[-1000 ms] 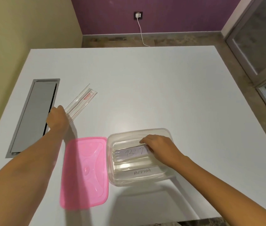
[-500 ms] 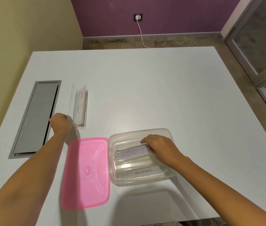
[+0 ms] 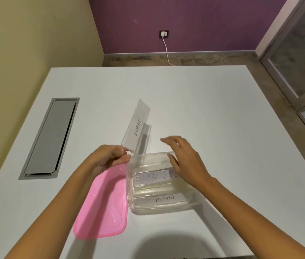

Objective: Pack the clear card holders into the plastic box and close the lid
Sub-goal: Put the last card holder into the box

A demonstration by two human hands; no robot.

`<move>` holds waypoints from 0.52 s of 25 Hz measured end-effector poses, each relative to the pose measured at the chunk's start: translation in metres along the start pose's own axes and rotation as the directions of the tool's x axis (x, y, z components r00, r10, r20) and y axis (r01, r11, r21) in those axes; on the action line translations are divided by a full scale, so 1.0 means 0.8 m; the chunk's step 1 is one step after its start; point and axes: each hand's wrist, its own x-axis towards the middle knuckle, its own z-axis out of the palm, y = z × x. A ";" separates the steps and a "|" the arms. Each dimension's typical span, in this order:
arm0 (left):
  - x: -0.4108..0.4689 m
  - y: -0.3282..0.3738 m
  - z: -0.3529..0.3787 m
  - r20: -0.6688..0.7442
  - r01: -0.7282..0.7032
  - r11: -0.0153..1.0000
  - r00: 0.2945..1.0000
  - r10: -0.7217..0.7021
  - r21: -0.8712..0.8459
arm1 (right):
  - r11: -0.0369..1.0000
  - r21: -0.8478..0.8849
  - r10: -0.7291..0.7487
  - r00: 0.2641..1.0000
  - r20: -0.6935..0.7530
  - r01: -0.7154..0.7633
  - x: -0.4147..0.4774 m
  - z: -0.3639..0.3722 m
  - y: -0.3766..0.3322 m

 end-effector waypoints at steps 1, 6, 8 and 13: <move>-0.008 -0.001 0.004 0.080 0.076 0.997 0.994 -0.078 0.032 | 1.000 -0.018 -0.018 1.000 -0.016 0.017 0.006 -0.005 -0.001; -0.033 -0.006 0.018 0.339 0.198 0.923 0.887 -0.312 0.331 | 0.967 -0.193 -0.143 0.982 0.121 0.164 0.030 -0.027 0.007; -0.041 -0.007 0.022 0.357 0.180 0.894 0.870 -0.340 0.411 | 0.944 -0.233 -0.197 0.966 0.170 0.234 0.030 -0.031 0.012; -0.053 -0.009 0.028 0.409 0.030 0.848 0.867 -0.286 0.529 | 0.872 -0.287 -0.347 0.914 0.210 0.397 0.024 -0.038 0.024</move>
